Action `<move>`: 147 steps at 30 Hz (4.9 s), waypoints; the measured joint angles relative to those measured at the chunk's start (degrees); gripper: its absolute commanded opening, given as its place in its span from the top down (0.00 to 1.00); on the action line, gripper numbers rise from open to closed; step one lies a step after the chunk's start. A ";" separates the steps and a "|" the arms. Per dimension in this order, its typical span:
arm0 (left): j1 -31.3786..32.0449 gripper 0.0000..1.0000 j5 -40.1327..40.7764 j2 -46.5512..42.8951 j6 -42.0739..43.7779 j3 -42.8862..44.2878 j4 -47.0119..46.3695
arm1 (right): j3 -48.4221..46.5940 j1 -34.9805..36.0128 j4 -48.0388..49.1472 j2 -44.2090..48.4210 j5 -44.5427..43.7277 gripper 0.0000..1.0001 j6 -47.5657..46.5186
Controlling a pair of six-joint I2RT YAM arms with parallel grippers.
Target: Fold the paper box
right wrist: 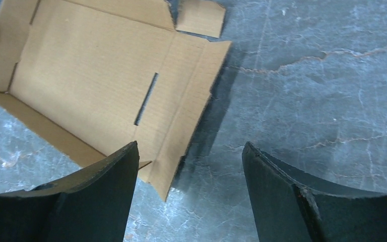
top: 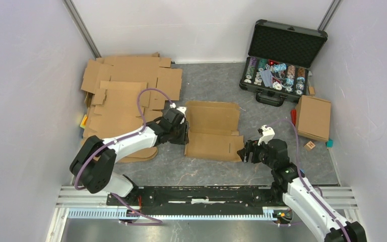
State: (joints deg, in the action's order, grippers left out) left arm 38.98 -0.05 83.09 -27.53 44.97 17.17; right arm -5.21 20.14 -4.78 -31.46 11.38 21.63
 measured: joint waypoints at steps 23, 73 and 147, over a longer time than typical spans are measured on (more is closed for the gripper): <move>4.31 0.98 14.34 13.07 -0.07 7.50 -2.54 | -3.98 0.00 2.40 -10.56 -6.27 0.21 0.02; 2.80 0.98 1.44 4.50 5.03 -3.34 -18.05 | -12.52 -10.32 12.48 -31.69 10.43 0.79 0.94; 2.71 0.98 4.61 5.90 5.05 -2.75 -14.32 | -6.91 -2.40 16.15 -27.63 14.38 0.84 7.08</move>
State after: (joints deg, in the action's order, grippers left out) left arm 41.69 4.56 88.99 -22.48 42.22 2.85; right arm -12.12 17.74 11.38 -59.09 25.76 28.71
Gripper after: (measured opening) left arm 0.056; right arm 0.153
